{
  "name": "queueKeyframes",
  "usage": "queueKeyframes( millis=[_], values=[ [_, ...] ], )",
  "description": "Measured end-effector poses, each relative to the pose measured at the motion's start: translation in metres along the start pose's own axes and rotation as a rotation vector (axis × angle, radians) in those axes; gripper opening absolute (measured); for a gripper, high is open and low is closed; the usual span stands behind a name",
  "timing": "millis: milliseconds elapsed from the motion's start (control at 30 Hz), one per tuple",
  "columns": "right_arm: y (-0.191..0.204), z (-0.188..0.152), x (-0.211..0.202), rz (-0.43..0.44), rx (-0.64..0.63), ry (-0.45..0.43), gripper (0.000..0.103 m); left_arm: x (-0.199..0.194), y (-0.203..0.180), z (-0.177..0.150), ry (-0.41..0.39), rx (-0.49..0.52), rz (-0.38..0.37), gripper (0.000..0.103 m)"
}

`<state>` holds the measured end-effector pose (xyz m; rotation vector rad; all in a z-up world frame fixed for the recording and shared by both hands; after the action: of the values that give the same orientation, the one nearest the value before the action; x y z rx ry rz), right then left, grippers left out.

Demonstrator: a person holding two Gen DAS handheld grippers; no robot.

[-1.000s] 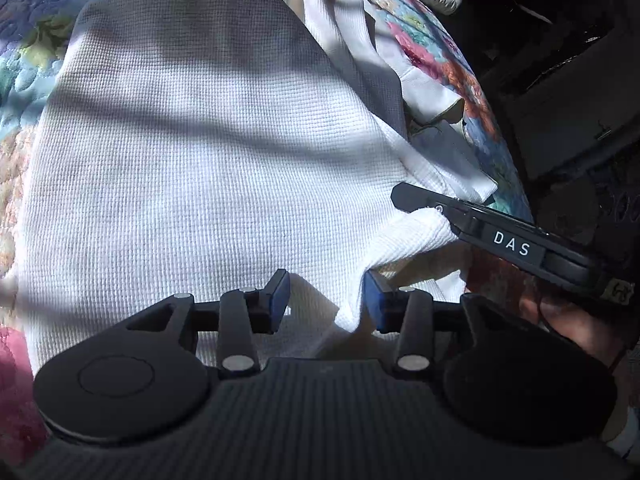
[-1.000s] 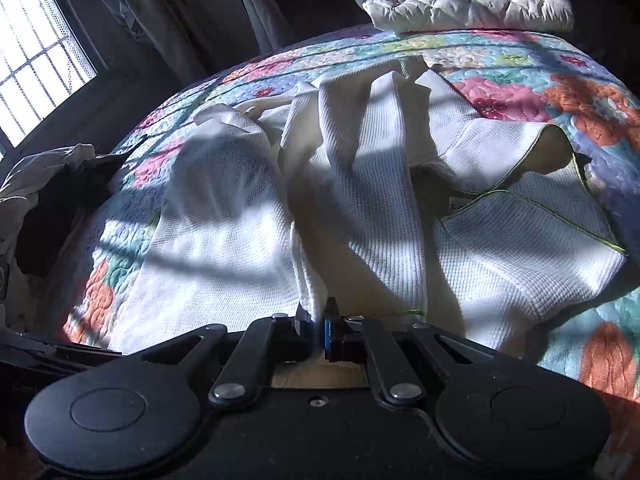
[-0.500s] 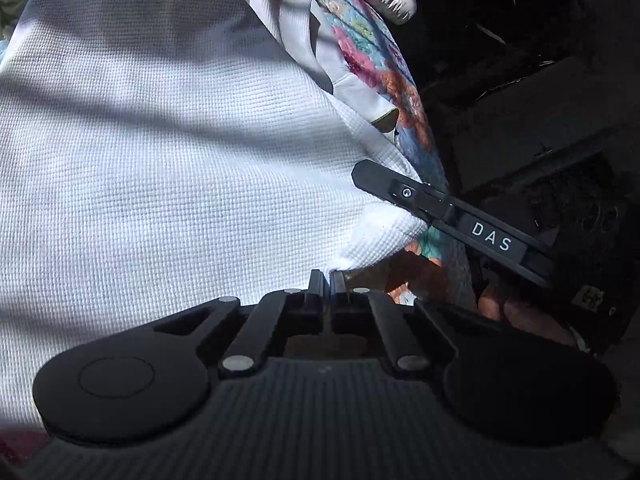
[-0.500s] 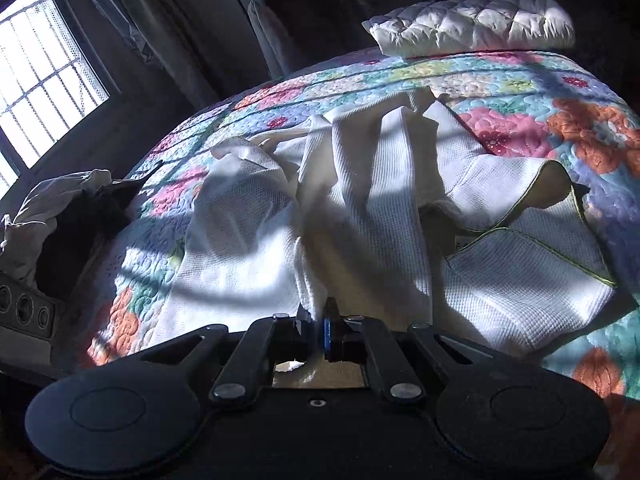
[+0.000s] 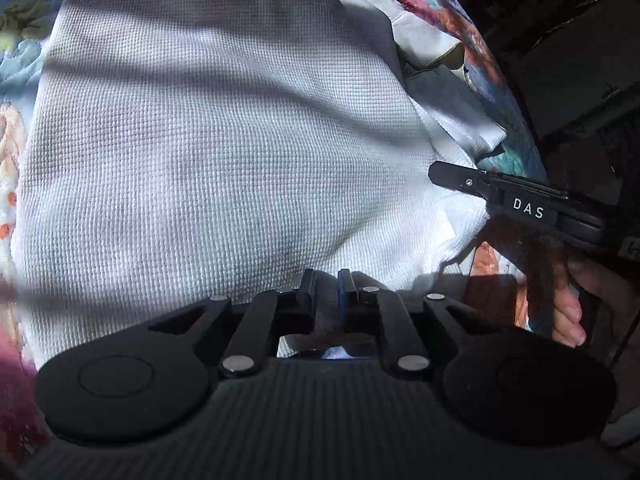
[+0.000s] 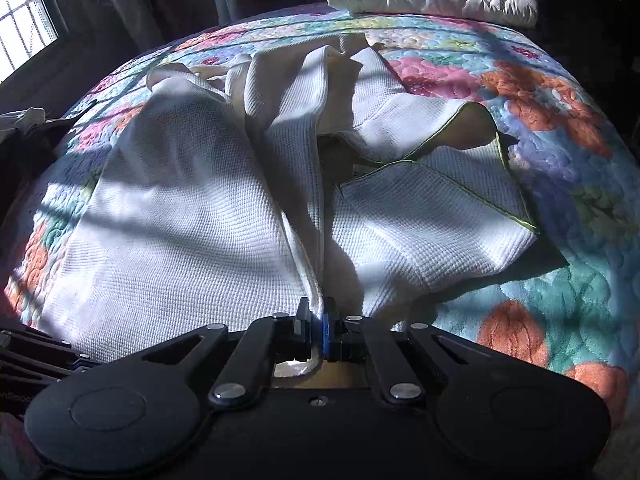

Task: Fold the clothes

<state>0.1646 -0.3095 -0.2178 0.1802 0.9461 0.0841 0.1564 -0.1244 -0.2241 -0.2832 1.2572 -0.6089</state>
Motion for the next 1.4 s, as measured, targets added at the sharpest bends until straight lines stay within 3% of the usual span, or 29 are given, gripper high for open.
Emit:
queueKeyframes(
  millis=[200, 333, 400, 467, 567, 633, 667, 767, 867, 900, 1000, 1133, 1233, 1400],
  values=[
    [0.004, -0.001, -0.018, 0.145, 0.128, 0.022, 0.006, -0.004, 0.018, -0.003, 0.006, -0.077, -0.005, 0.011],
    [-0.004, -0.016, -0.024, 0.154, 0.181, 0.055, 0.007, -0.004, 0.018, -0.008, 0.015, -0.091, -0.004, 0.014],
    [-0.014, -0.030, -0.019, 0.133, 0.218, 0.098, 0.014, -0.001, 0.017, -0.009, 0.018, -0.091, 0.004, 0.014],
    [-0.018, -0.041, -0.018, 0.166, 0.295, 0.116, 0.016, -0.001, 0.017, -0.009, 0.020, -0.089, 0.010, 0.014],
    [-0.013, -0.052, -0.020, 0.232, 0.364, 0.120, 0.031, -0.001, 0.016, -0.008, 0.025, -0.087, 0.016, 0.014],
    [-0.009, -0.052, -0.021, 0.212, 0.329, 0.092, 0.023, -0.003, 0.015, -0.007, 0.025, -0.085, 0.027, 0.014],
    [-0.006, -0.049, -0.025, 0.203, 0.288, 0.063, 0.007, -0.005, 0.015, -0.006, 0.023, -0.083, 0.036, 0.015],
    [0.005, -0.032, -0.044, 0.230, 0.194, -0.013, 0.007, -0.029, 0.017, 0.000, -0.040, -0.056, 0.109, 0.024],
    [0.008, -0.020, -0.066, 0.299, 0.192, -0.025, 0.007, -0.051, 0.012, 0.001, -0.118, -0.065, 0.095, 0.045],
    [0.007, -0.022, -0.074, 0.319, 0.212, -0.030, 0.007, -0.053, 0.013, -0.002, -0.119, -0.072, 0.097, 0.045],
    [-0.003, -0.039, -0.078, 0.285, 0.260, -0.008, 0.006, -0.047, 0.022, -0.012, -0.095, -0.061, 0.145, 0.045],
    [-0.014, -0.060, -0.051, 0.208, 0.256, 0.051, 0.006, -0.029, 0.036, -0.019, -0.044, -0.073, 0.190, 0.045],
    [-0.013, -0.068, -0.035, 0.157, 0.203, 0.083, 0.006, -0.023, 0.038, -0.021, -0.038, -0.077, 0.201, 0.045],
    [-0.013, -0.071, -0.021, 0.146, 0.183, 0.107, 0.005, -0.018, 0.039, -0.018, -0.028, -0.090, 0.202, 0.046]
  ],
)
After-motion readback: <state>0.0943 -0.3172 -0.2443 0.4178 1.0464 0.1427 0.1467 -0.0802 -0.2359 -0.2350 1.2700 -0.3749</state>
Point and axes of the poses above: each gripper's, at about its wrist camera, not at the fingertips, and x roughly the way its jaws point, y to its left, z to its top, the point moved 10 cm from there along x, roughly the way its jaws point, and after that the axes turned 3 degrees about -z, right-handed, at the moved point
